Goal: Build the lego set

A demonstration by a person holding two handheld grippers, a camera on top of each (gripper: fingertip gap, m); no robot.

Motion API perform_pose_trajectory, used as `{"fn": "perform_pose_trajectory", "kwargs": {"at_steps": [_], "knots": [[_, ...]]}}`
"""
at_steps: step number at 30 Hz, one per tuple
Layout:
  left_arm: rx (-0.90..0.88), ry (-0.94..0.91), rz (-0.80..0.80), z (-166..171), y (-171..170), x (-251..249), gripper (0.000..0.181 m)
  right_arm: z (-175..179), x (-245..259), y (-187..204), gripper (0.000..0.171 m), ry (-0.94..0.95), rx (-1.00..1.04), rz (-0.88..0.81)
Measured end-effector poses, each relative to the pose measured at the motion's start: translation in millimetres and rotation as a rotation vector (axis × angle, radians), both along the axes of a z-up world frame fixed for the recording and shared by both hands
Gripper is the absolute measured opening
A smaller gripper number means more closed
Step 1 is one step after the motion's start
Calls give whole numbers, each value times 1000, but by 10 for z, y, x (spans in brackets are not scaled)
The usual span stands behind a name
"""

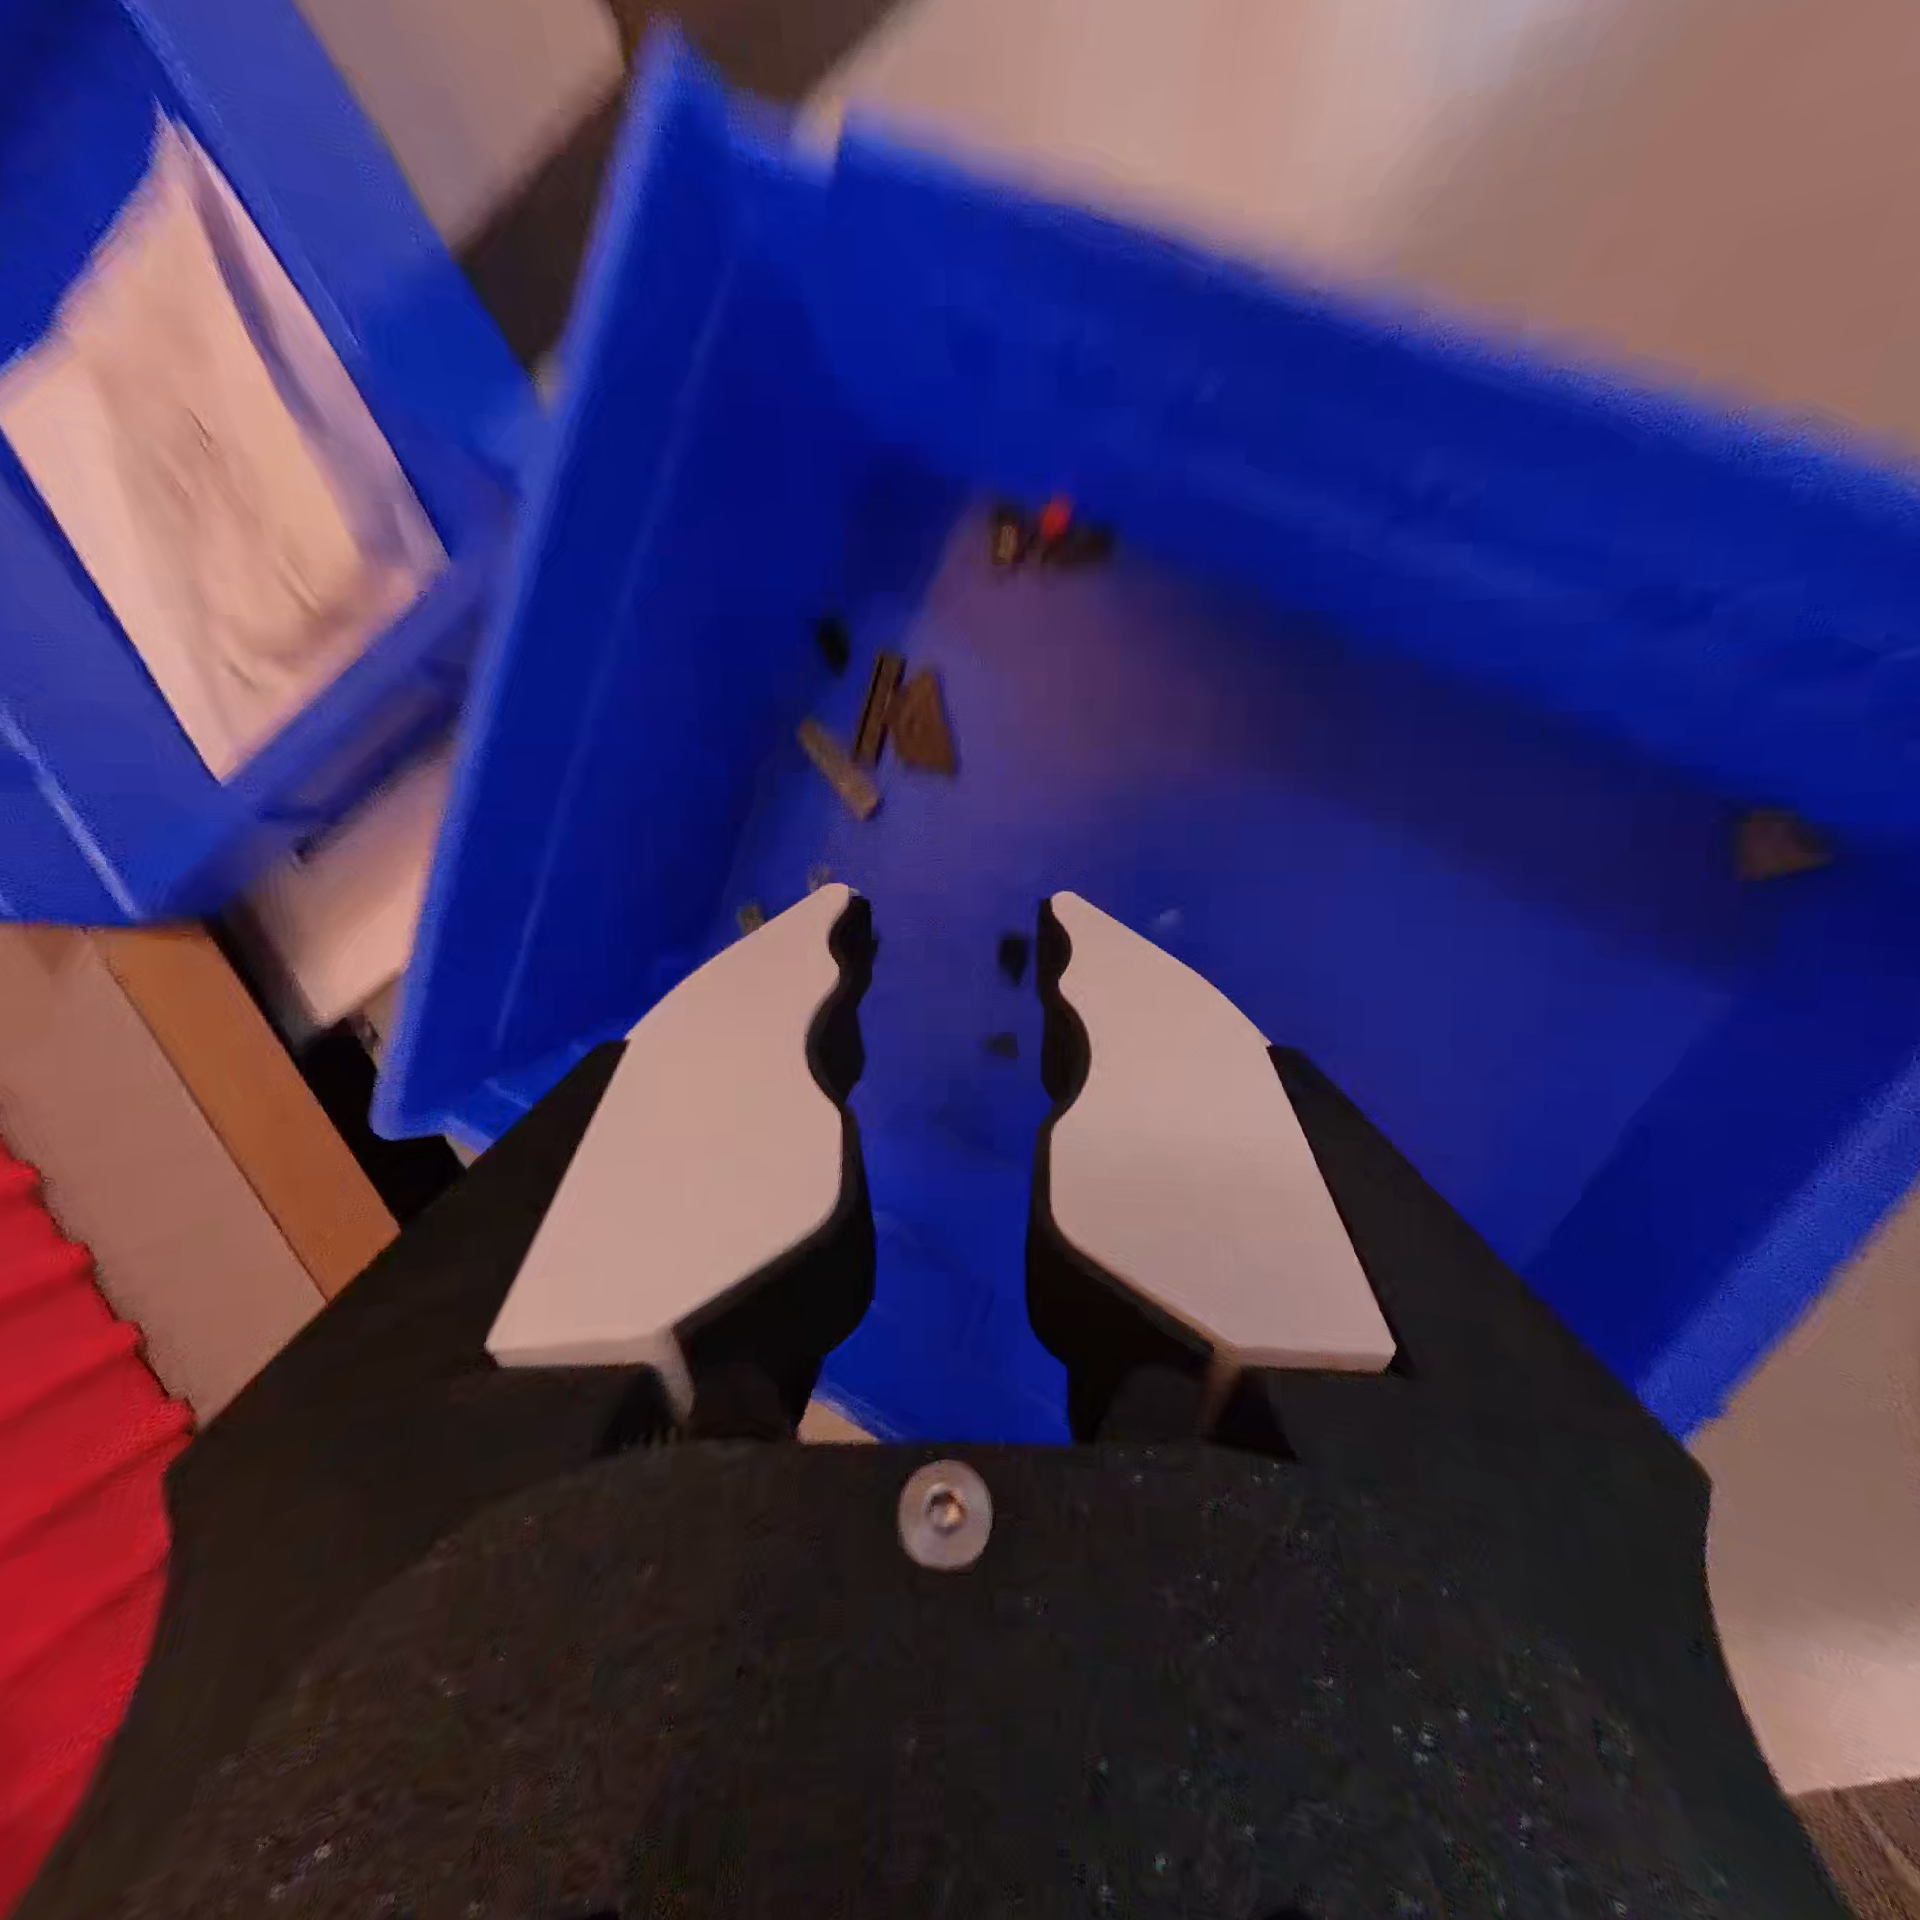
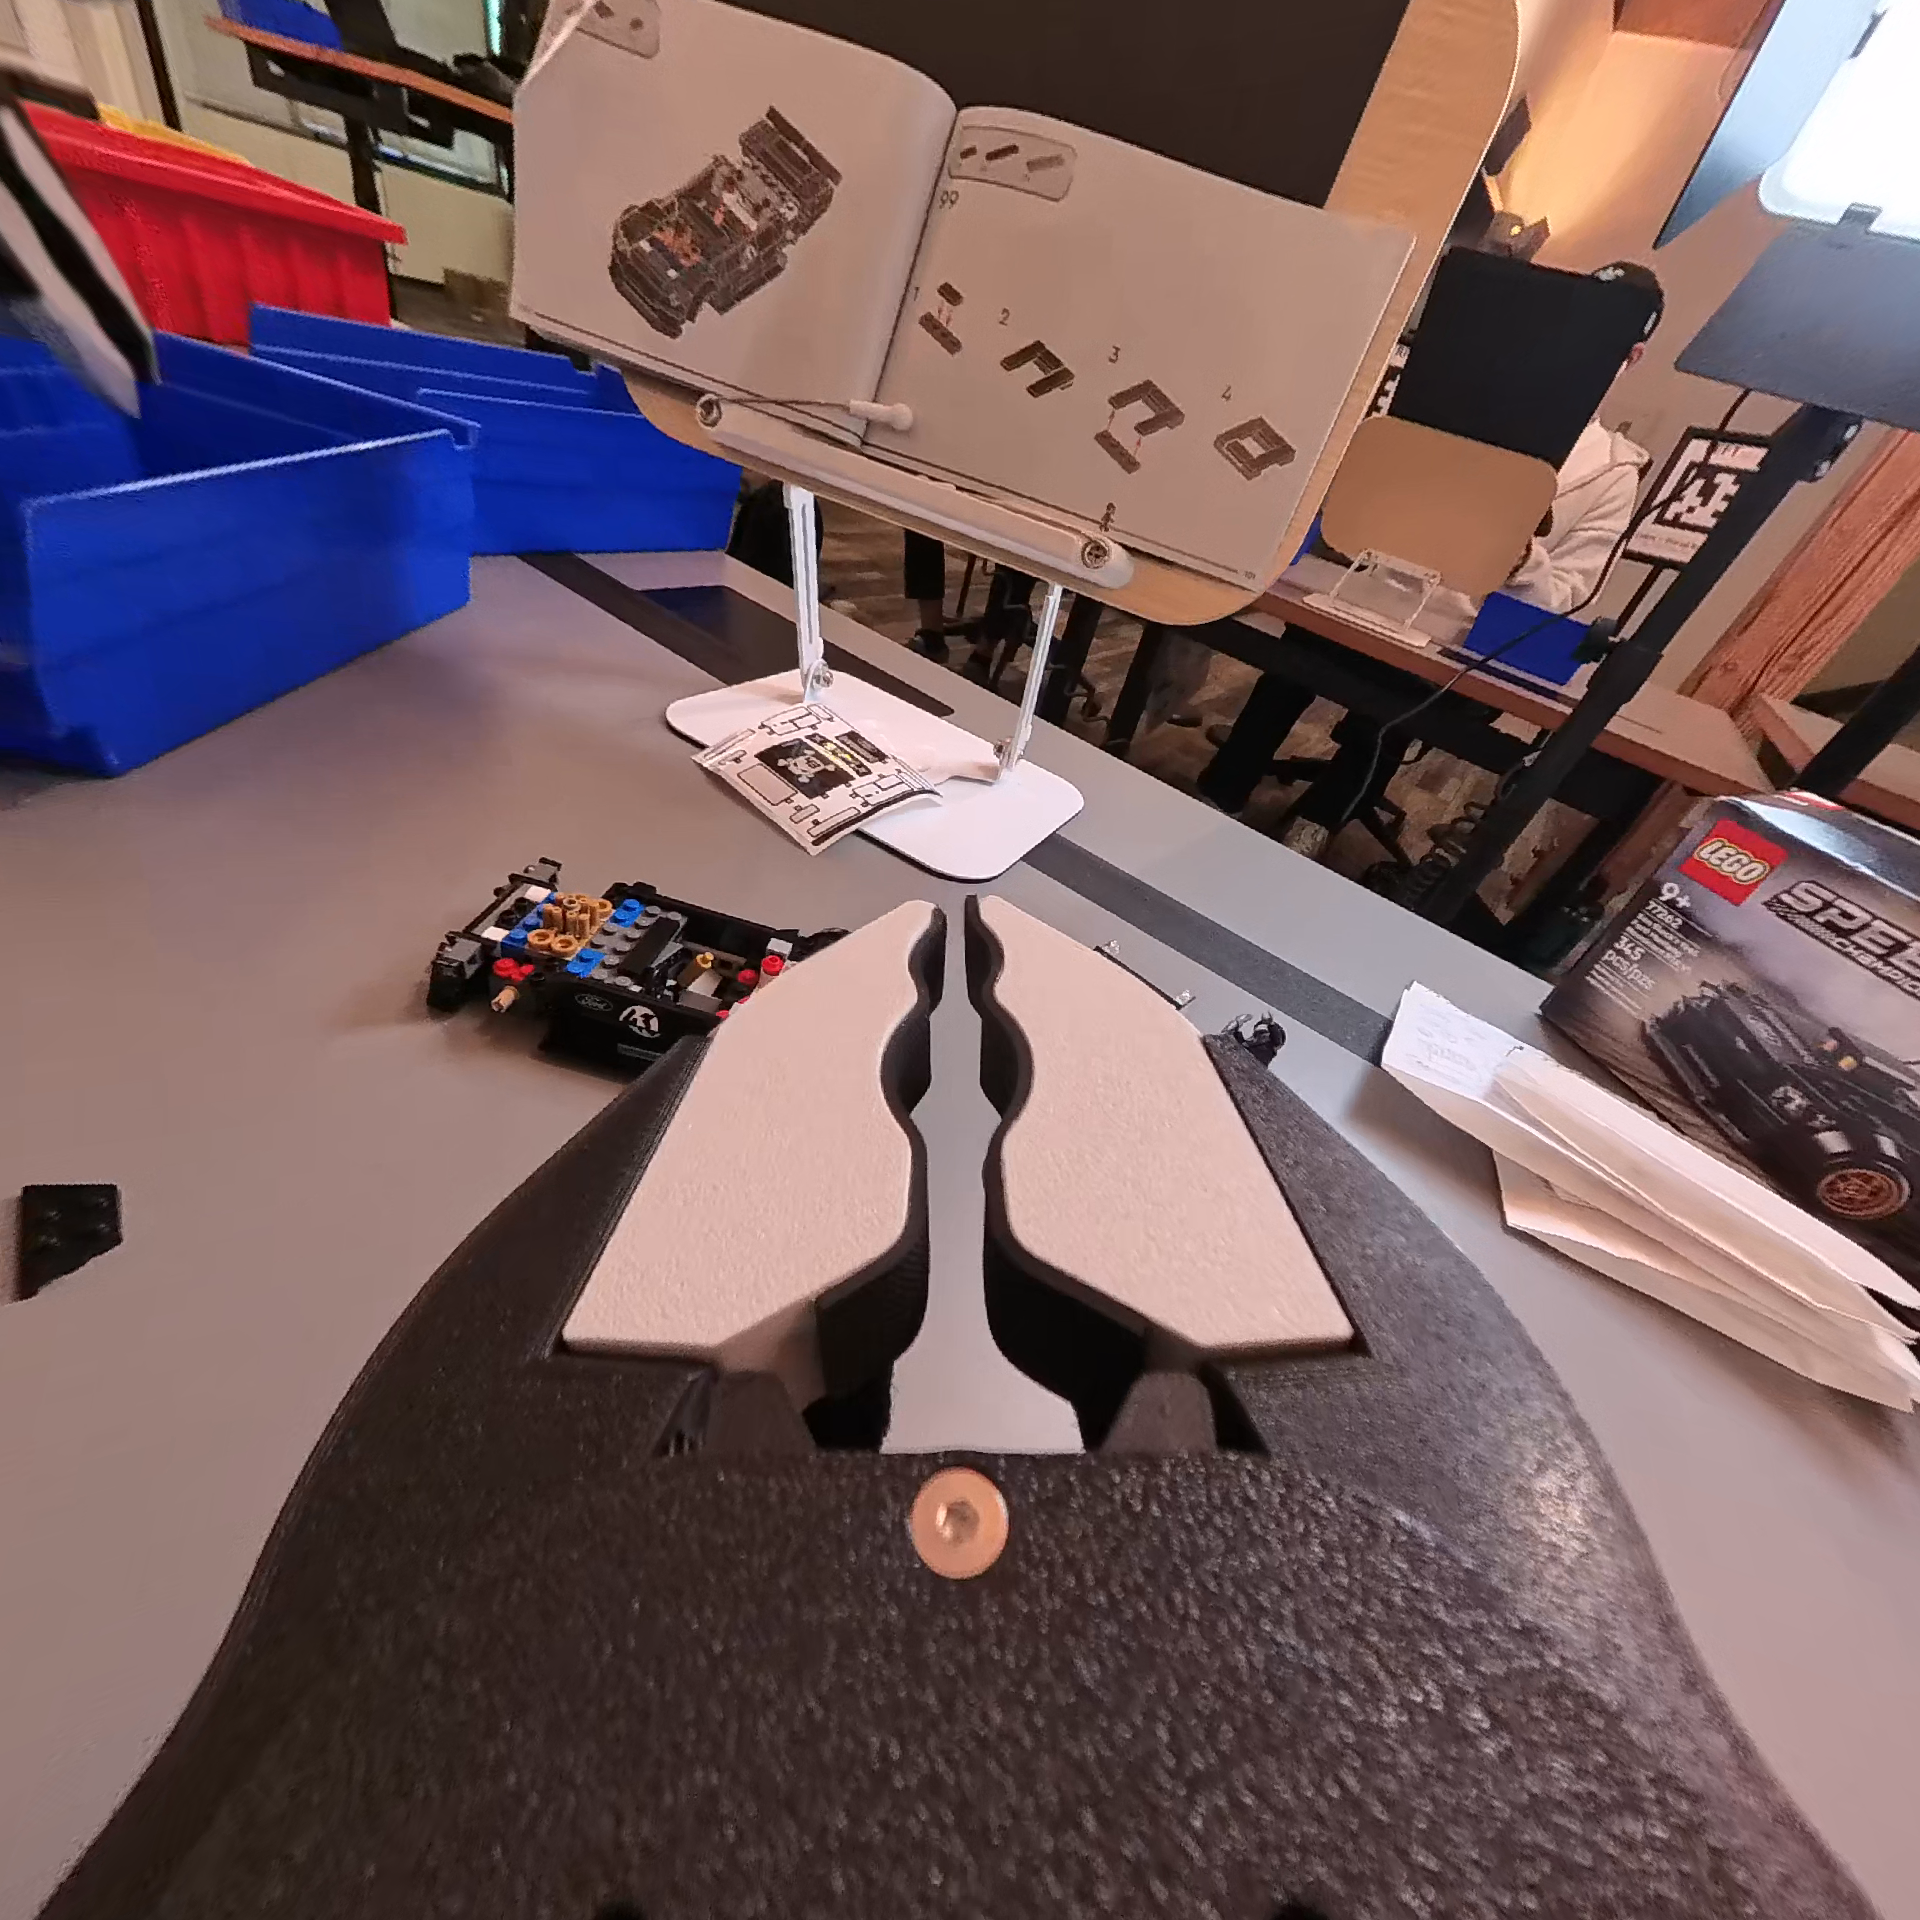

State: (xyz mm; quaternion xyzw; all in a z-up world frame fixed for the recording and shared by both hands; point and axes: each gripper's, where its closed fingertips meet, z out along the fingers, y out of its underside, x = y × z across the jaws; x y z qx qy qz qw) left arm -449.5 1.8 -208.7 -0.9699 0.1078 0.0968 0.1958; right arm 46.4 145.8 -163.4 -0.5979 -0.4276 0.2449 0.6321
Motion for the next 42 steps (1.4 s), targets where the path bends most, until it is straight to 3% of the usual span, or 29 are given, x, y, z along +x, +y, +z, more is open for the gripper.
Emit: {"fn": "perform_pose_trajectory", "kwargs": {"at_steps": [4, 9, 19, 29, 33, 35, 42], "knots": [[-222, 131, 9, -437, -147, -377, 30, -29, -1, 26, 3, -3, -14, -8], [-358, 144, 2, -607, -131, -528, 31, -74, -12, 35, 3, -20, -16, -11], [-317, 52, -102, -784, 115, -374, 34, -110, 15, 81, 3, -24, -30, -21], [-319, -40, -84, -903, 327, -293, 38, -161, 13, 107, 3, -34, -43, -25], [-331, -65, -109, -929, 357, -223, 29, -176, 18, 118, 3, -38, -47, -28], [-364, -74, -142, -935, 303, -183, 17, -179, 19, 123, 3, -37, -49, -29], [-473, -330, -333, -724, -78, 391, 24, -189, 3, 115, 3, -38, -52, -23]]}}
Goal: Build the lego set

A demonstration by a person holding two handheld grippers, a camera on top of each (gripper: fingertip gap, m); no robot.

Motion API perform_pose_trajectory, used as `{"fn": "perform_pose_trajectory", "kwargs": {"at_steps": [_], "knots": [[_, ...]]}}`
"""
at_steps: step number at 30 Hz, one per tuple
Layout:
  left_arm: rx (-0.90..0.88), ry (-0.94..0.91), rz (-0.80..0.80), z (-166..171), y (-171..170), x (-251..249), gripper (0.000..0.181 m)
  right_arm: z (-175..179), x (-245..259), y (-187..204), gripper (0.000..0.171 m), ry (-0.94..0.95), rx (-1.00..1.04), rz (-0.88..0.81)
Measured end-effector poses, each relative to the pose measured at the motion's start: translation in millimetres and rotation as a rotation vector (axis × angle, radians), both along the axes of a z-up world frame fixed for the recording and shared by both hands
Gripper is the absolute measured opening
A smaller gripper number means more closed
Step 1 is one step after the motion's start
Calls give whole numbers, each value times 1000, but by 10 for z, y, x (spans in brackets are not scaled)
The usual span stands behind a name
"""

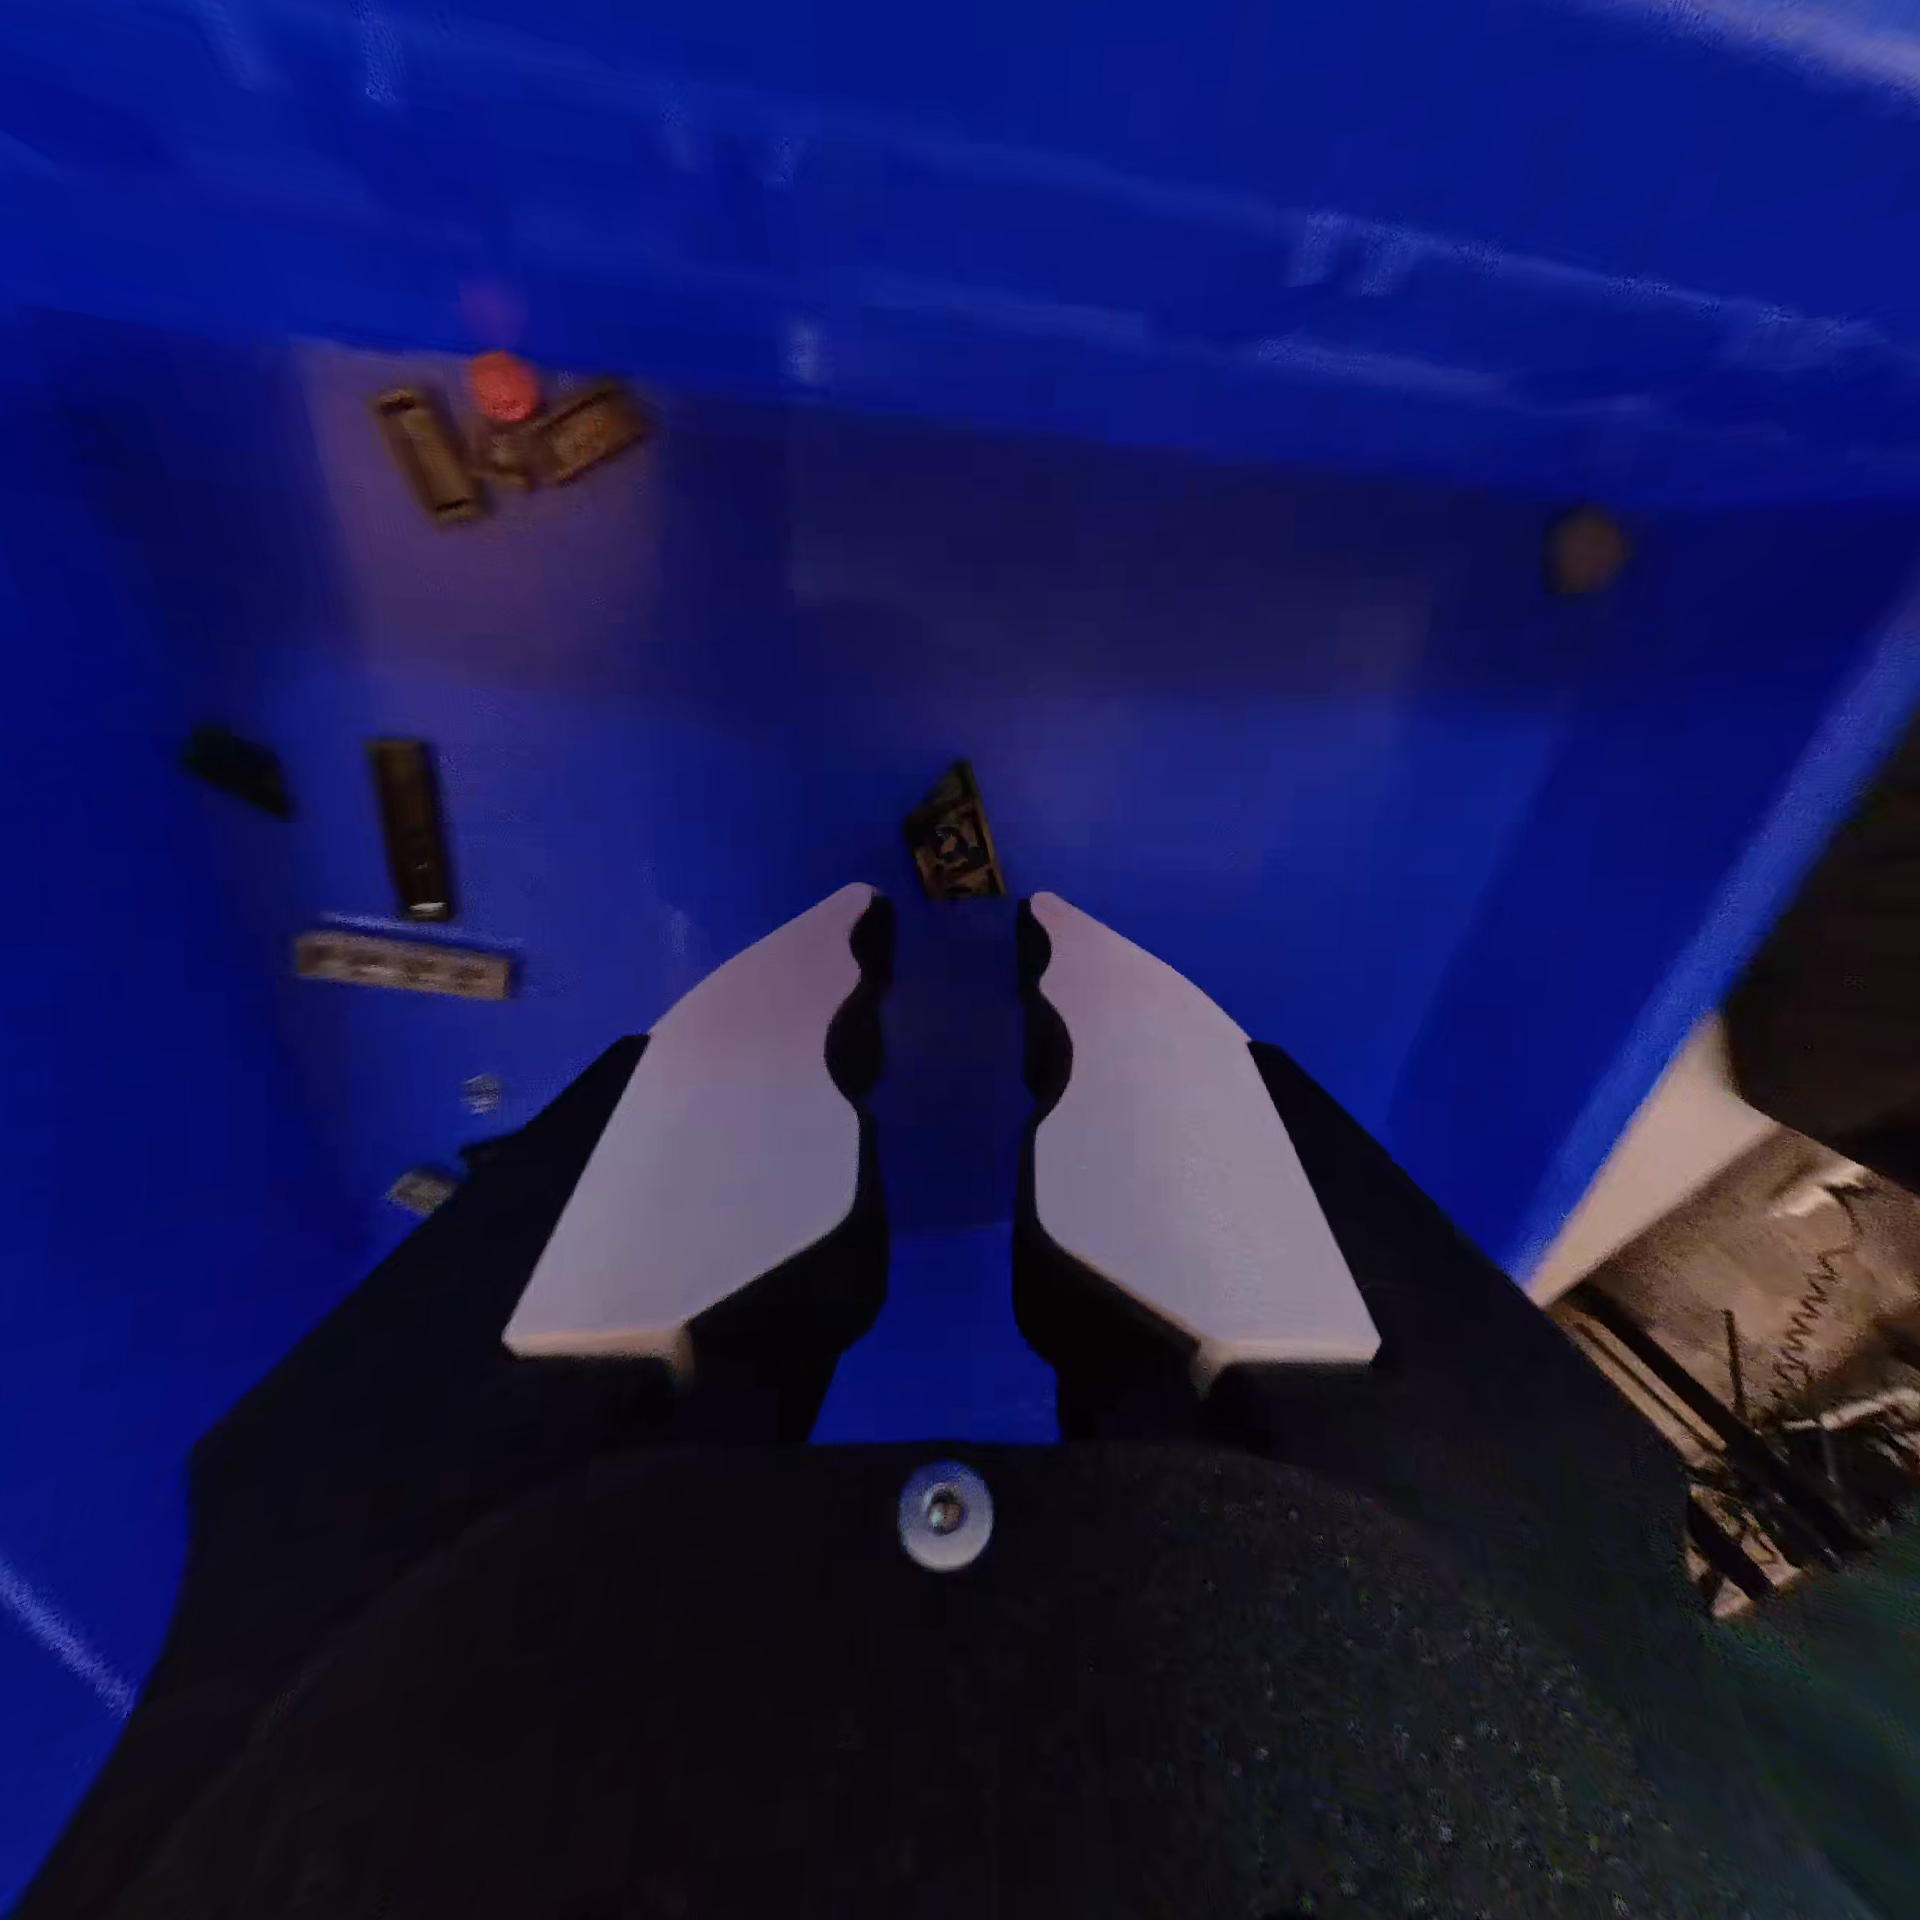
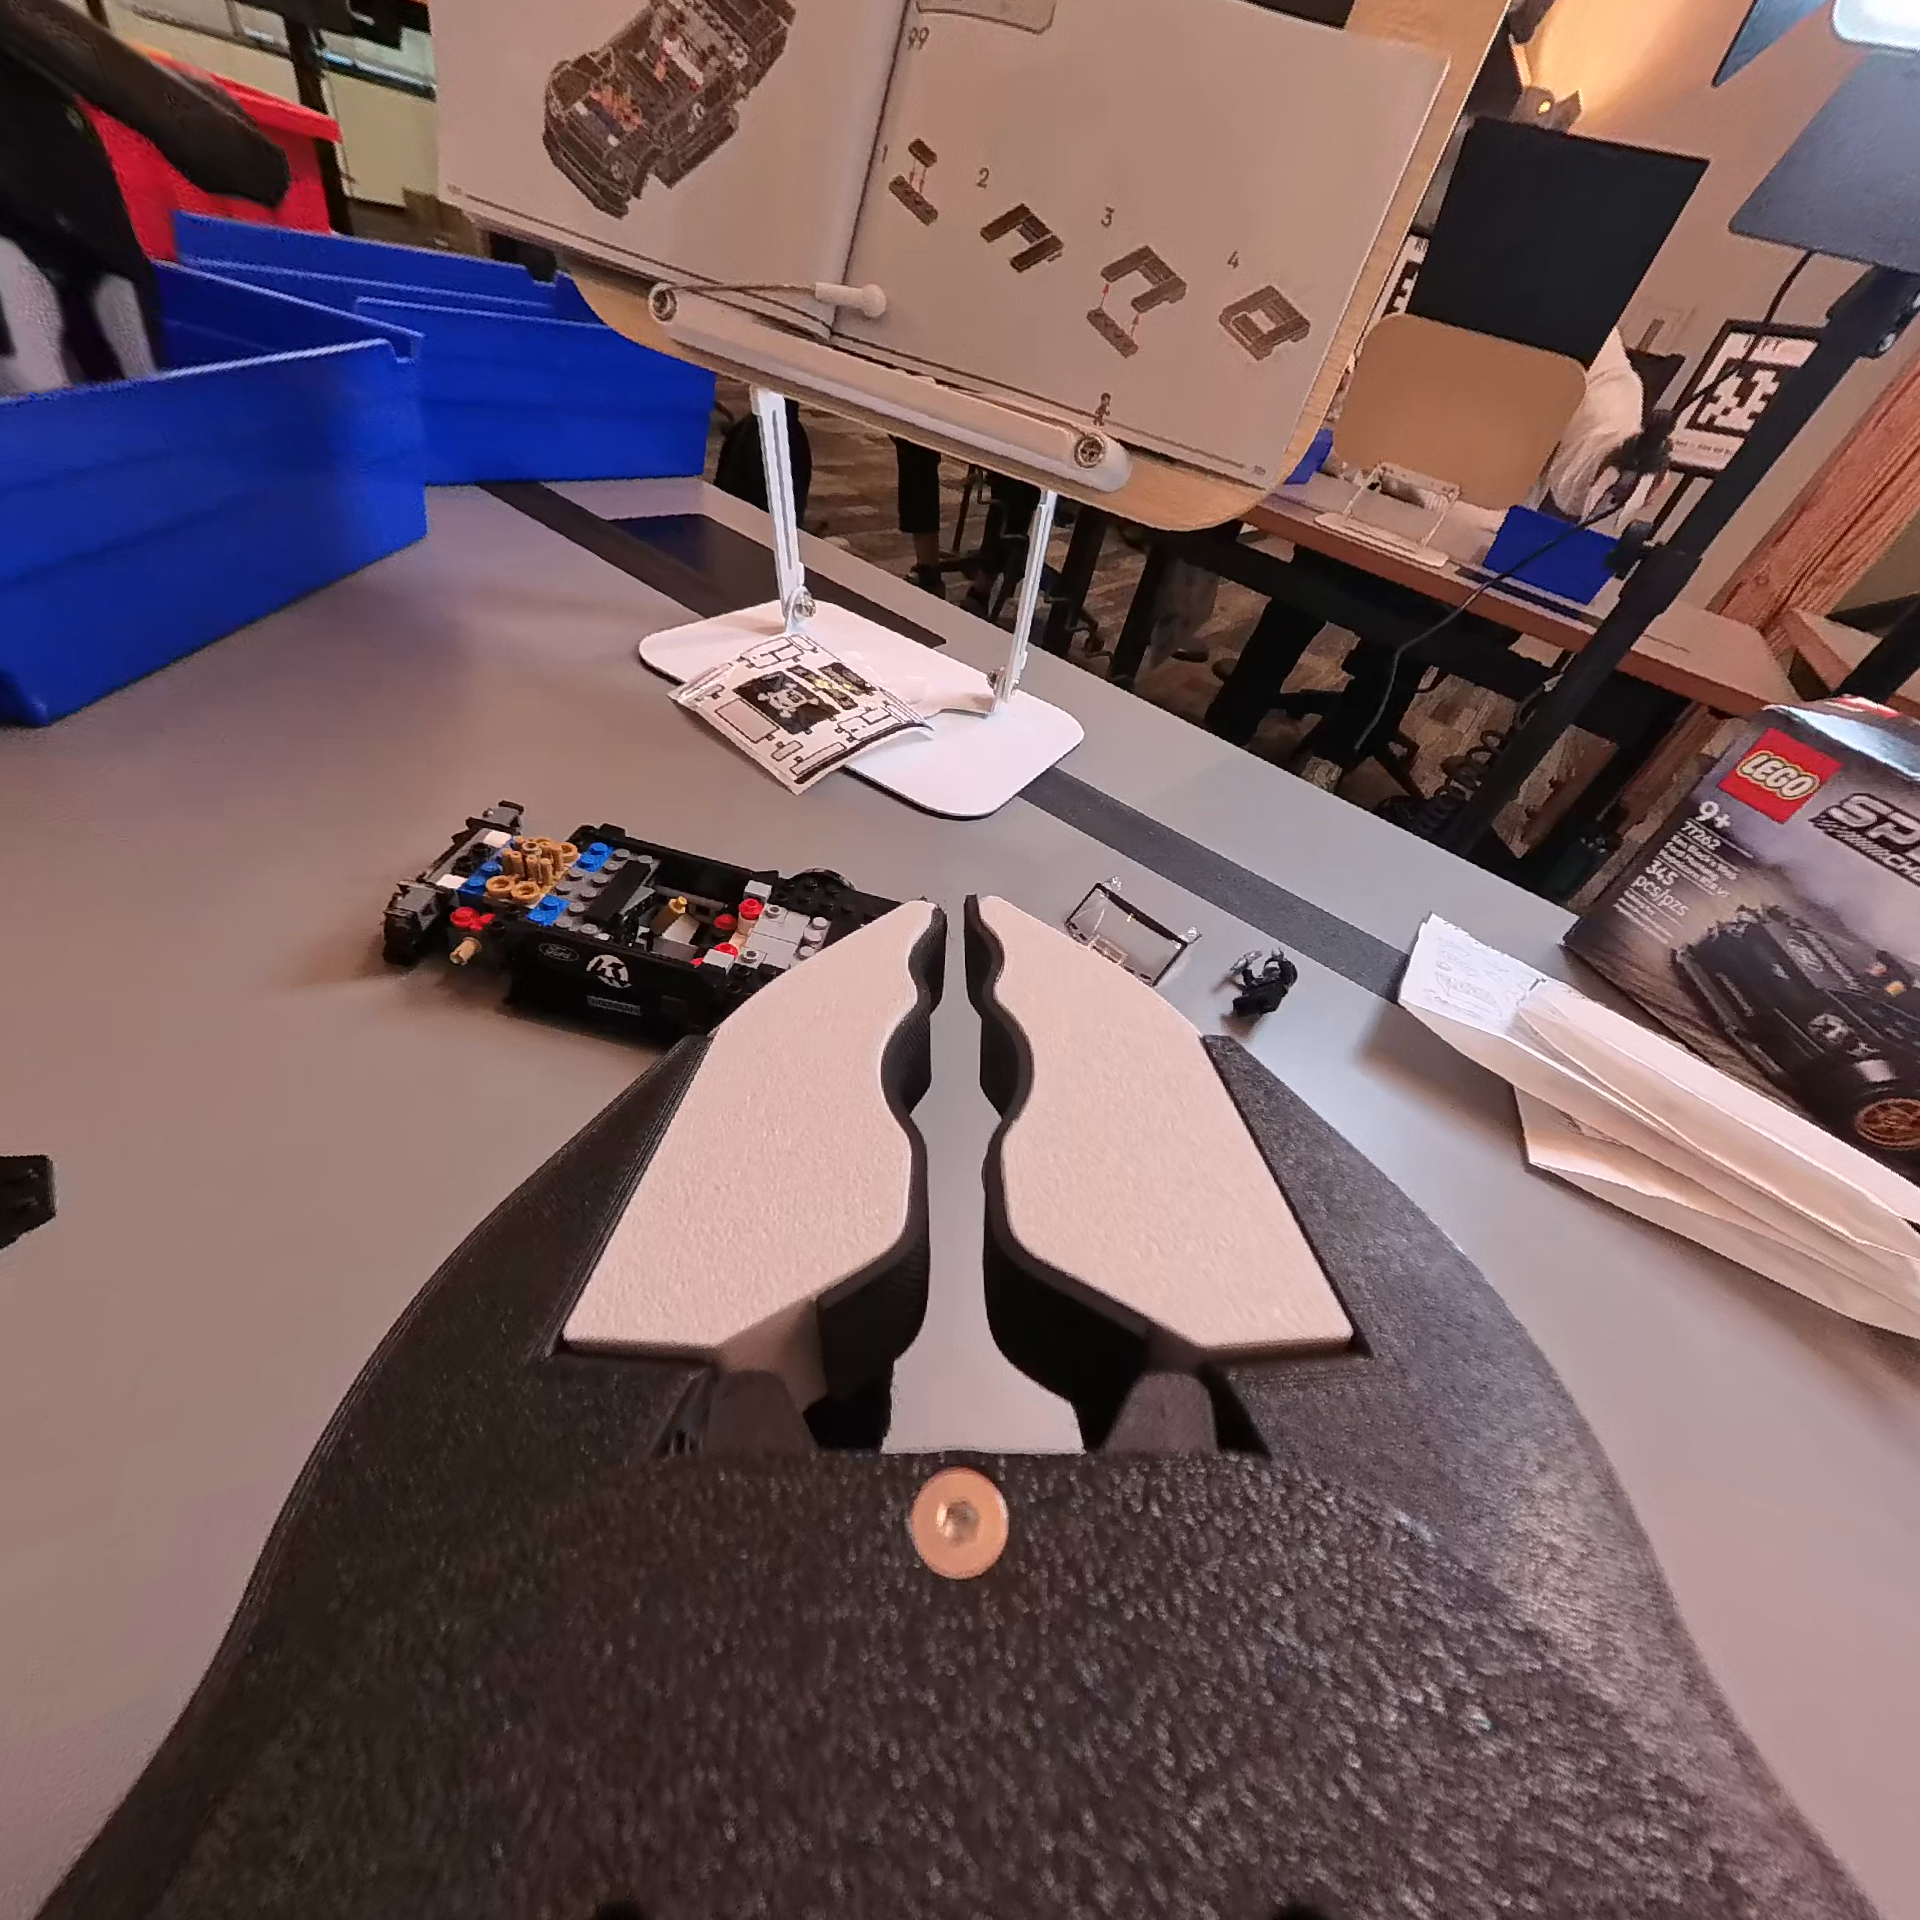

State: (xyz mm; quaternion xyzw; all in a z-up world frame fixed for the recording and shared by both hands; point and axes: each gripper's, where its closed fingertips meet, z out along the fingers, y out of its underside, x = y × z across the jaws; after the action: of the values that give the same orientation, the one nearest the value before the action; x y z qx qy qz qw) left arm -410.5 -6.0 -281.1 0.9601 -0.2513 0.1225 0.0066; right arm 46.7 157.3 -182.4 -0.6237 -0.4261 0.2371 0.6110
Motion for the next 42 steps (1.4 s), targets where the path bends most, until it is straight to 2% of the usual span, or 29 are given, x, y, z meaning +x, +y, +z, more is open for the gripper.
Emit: {"fn": "perform_pose_trajectory", "kwargs": {"at_steps": [2, 5, 11, 15, 21, 26, 33, 39, 42], "knots": [[36, -48, 11, 90, 27, 57, 33, -5, -10, -8, 3, -2, 1, 3], [161, -28, 54, 148, 231, -27, 35, -8, -20, -17, 3, -5, 1, 6], [327, 119, 84, 74, 577, -217, 35, -16, -24, -17, 3, -5, -2, 3], [348, 151, 84, -20, 742, -210, 35, -33, -38, -21, 3, -13, -2, 4], [306, 120, 71, -166, 845, -135, 46, -32, -24, -5, 3, -11, -3, -5], [308, 70, 76, -208, 891, -88, 42, -42, -25, 0, 3, -14, -5, -7], [248, 46, 23, -205, 751, -4, 15, -59, -50, -11, 3, -19, -6, -3], [243, 5, -19, -65, 575, 114, 24, -62, -51, -10, 3, -20, -7, -5], [288, 30, -7, 85, 547, 16, 27, -67, -62, -14, 3, -21, -8, -3]]}}
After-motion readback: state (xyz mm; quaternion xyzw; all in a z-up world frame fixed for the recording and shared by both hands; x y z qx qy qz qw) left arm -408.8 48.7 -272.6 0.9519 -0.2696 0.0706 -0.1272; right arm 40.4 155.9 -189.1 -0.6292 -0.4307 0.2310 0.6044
